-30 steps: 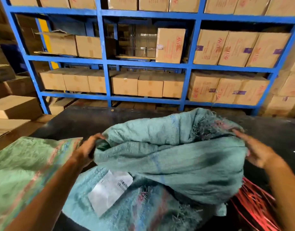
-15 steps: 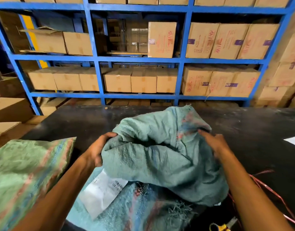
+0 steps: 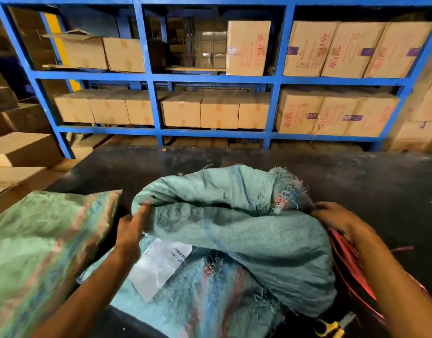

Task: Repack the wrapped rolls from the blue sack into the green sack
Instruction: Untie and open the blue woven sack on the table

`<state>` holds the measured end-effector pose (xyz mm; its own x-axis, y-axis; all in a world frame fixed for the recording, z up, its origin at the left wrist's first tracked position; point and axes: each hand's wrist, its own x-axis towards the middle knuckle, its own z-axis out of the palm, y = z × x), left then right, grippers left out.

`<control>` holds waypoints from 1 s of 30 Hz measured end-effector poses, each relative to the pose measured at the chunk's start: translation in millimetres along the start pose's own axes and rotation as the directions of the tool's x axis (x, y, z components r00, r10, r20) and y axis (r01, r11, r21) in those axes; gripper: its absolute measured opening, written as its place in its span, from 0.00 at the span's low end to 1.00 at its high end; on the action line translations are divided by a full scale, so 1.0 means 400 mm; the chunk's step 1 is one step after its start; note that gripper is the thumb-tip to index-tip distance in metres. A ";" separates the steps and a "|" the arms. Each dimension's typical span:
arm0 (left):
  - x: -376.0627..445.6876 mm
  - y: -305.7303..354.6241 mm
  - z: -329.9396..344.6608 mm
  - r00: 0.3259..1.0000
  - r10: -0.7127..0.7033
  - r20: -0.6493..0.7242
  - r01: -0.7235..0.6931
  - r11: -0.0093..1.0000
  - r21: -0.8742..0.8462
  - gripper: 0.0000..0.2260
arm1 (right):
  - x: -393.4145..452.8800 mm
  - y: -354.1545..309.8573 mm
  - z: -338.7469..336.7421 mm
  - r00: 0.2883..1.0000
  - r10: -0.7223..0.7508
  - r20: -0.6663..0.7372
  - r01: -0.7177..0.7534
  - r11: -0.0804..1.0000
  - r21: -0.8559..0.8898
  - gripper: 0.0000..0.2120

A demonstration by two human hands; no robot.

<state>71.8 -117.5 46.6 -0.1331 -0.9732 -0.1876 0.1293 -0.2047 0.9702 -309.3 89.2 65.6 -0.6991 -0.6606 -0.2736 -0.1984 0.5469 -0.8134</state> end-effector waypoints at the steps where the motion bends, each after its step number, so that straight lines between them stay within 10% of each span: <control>1: -0.021 -0.023 0.000 0.999 -0.050 -0.004 0.050 0.999 0.008 0.08 | 0.009 -0.010 -0.006 0.999 0.008 -0.036 -0.008 1.000 0.016 0.10; 6: -0.026 -0.050 0.059 0.961 -0.276 -0.006 0.275 0.960 -0.047 0.08 | 0.058 -0.039 0.065 0.983 0.160 0.086 -0.160 0.987 -0.004 0.36; 9: -0.007 0.008 0.087 0.945 -0.312 0.099 0.327 0.906 -0.268 0.08 | 0.040 -0.066 0.128 0.999 0.024 0.024 -0.022 0.998 -0.065 0.25; 15: 0.078 0.207 0.025 0.964 -0.196 0.178 0.238 0.938 -0.254 0.16 | 0.053 -0.104 0.013 0.994 0.096 -0.051 -0.014 0.581 0.814 0.03; 20: 0.127 0.175 0.001 0.991 -0.110 0.074 0.105 0.992 0.067 0.09 | 0.053 -0.008 0.017 0.988 0.121 0.097 -0.142 0.960 0.243 0.05; 23: 0.122 0.080 -0.018 0.999 -0.010 -0.042 0.014 0.994 0.109 0.10 | 0.042 0.055 0.004 0.938 0.108 0.328 -0.094 0.994 -0.059 0.06; 30: 0.100 -0.012 -0.007 0.995 -0.041 -0.090 0.043 0.999 0.025 0.10 | 0.119 -0.041 0.022 0.996 0.084 -0.030 -0.068 0.931 0.360 0.29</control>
<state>68.8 -155.6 34.0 -0.0495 -0.9695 -0.2400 0.0987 -0.2439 0.9648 -333.3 44.5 61.4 -0.7335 -0.5965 -0.3259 0.1102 0.3688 -0.9230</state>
